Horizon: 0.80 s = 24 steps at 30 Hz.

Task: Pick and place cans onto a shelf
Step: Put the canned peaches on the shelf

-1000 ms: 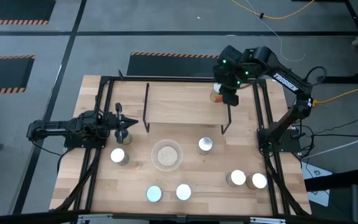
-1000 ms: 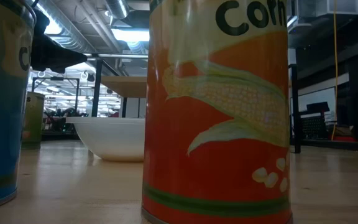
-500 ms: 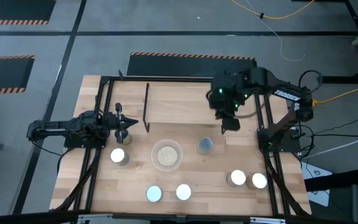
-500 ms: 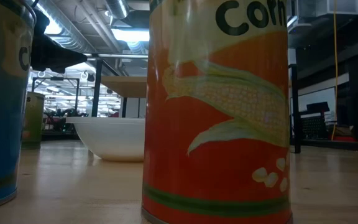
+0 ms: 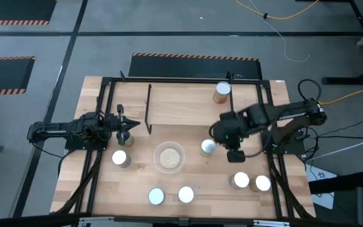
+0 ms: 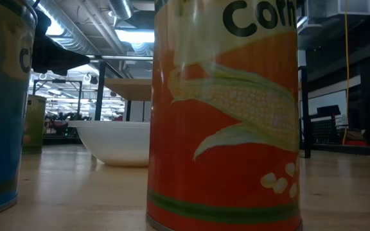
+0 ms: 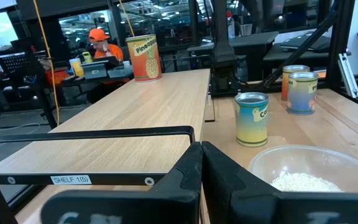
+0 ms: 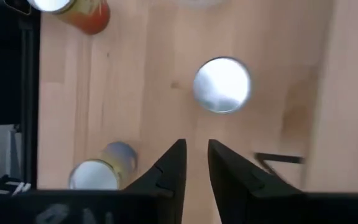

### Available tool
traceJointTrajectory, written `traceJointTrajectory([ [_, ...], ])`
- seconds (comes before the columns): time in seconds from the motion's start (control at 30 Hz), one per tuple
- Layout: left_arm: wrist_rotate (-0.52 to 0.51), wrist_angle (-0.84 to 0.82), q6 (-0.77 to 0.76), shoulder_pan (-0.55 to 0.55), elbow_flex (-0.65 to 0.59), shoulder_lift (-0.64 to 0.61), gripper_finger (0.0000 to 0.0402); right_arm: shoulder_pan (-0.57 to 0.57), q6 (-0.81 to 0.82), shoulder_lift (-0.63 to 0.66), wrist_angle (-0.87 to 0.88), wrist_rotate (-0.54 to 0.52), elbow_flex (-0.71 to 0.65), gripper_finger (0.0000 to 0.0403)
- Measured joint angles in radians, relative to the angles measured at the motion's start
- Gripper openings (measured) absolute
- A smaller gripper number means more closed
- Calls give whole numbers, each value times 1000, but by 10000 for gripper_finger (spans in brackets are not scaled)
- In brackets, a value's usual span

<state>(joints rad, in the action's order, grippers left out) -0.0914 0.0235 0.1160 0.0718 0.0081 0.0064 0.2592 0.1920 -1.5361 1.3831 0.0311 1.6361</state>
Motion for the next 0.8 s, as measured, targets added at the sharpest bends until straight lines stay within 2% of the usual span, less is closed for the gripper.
traceJointTrajectory([
  [0.3,0,0,0,0,0,0,0,106,94,90,-323,-11,-267,71],
  [0.5,-2,3,0,0,0,0,0,126,91,92,-449,-3,-366,71],
  [0.67,-2,5,-2,0,0,0,0,126,152,92,-493,77,-423,71],
  [0.8,-2,6,-10,0,0,0,0,133,315,92,-483,163,-433,71],
])
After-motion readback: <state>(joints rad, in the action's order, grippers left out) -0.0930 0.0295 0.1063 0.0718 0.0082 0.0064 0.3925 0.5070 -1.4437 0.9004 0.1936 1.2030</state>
